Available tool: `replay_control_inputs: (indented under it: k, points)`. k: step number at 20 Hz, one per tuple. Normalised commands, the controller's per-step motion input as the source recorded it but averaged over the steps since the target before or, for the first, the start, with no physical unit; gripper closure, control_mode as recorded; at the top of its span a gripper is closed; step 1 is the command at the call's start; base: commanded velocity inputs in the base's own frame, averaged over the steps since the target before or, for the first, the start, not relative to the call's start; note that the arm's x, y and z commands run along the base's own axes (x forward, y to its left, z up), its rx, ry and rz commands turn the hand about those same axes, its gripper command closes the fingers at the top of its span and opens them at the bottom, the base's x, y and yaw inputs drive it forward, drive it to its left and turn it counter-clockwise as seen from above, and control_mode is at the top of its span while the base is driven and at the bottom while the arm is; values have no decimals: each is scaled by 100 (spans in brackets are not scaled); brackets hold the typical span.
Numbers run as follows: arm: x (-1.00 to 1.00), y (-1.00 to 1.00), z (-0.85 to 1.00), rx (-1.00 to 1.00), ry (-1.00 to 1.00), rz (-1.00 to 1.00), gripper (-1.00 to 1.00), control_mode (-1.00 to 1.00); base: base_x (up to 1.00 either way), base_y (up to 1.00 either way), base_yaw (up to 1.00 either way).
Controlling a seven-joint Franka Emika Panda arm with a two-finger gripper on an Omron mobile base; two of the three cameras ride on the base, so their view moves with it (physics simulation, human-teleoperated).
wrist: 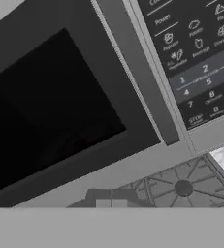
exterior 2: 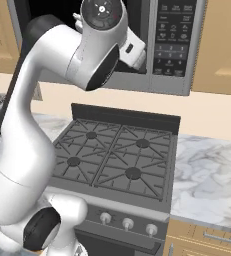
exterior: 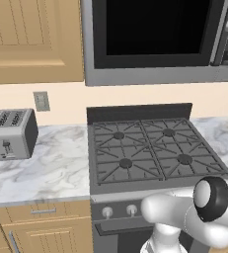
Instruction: Transport the chicken drumstick from the fridge to the microwave and turn on the microwave.
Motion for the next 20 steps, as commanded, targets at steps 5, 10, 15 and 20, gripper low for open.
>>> replay_control_inputs:
  k: [5, 10, 15, 20]
  points:
    - [0, -46, 0, 34, 2, -1, 100, -100, 0, 0, 0]
    - [0, -44, -4, 33, 1, -4, 100, -100, 0, 0, 0]
    - [0, -28, -15, 19, 0, -7, 100, -100, 0, 0, 0]
    - [0, -21, -18, 14, 0, -7, 100, -100, 0, 0, 0]
